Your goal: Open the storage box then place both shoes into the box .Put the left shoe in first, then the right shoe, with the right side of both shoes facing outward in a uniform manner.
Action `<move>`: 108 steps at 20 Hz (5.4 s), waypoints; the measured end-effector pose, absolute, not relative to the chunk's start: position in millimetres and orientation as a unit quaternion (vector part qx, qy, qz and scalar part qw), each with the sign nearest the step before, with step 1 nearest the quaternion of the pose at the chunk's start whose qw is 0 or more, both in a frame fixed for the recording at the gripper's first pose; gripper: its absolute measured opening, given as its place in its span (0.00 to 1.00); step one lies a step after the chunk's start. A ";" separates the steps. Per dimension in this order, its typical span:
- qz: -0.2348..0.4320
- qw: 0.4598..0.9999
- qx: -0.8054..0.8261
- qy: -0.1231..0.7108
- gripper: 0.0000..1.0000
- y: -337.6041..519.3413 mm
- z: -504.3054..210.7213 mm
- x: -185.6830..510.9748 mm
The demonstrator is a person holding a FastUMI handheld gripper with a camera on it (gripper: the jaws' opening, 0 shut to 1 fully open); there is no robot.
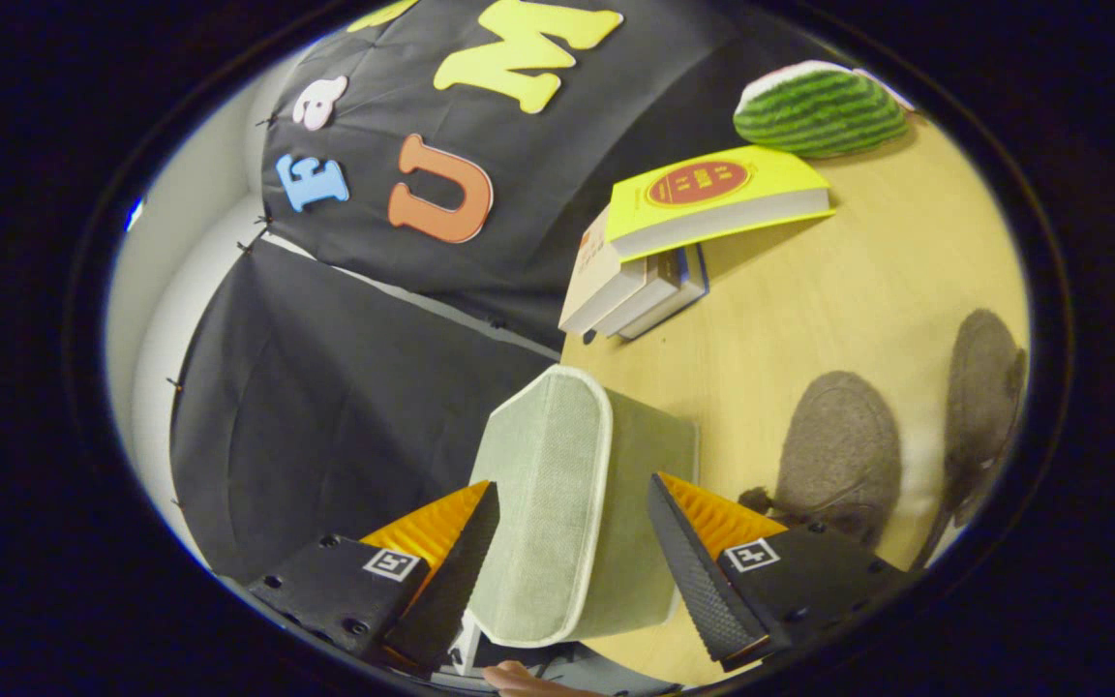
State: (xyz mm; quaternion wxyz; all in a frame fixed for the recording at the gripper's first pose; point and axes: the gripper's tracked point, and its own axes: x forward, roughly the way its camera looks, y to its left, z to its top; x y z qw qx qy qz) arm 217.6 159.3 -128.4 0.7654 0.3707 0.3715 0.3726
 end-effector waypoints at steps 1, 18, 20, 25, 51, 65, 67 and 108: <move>0.380 0.746 0.386 0.386 0.98 167.0 -130.0 218.6; 0.421 0.714 0.325 0.455 0.71 197.4 -148.0 206.0; 0.418 0.723 0.317 0.449 0.67 192.1 -144.5 203.9; 0.395 0.750 0.299 0.438 0.35 182.3 -133.5 204.2; 0.332 0.784 0.277 0.446 0.06 236.5 -15.6 158.2; 0.316 0.802 0.212 0.461 0.20 361.5 21.5 120.6; 0.330 0.785 0.209 0.481 0.29 390.9 14.1 105.0; 0.047 0.851 -0.187 0.488 0.86 89.3 -133.8 118.4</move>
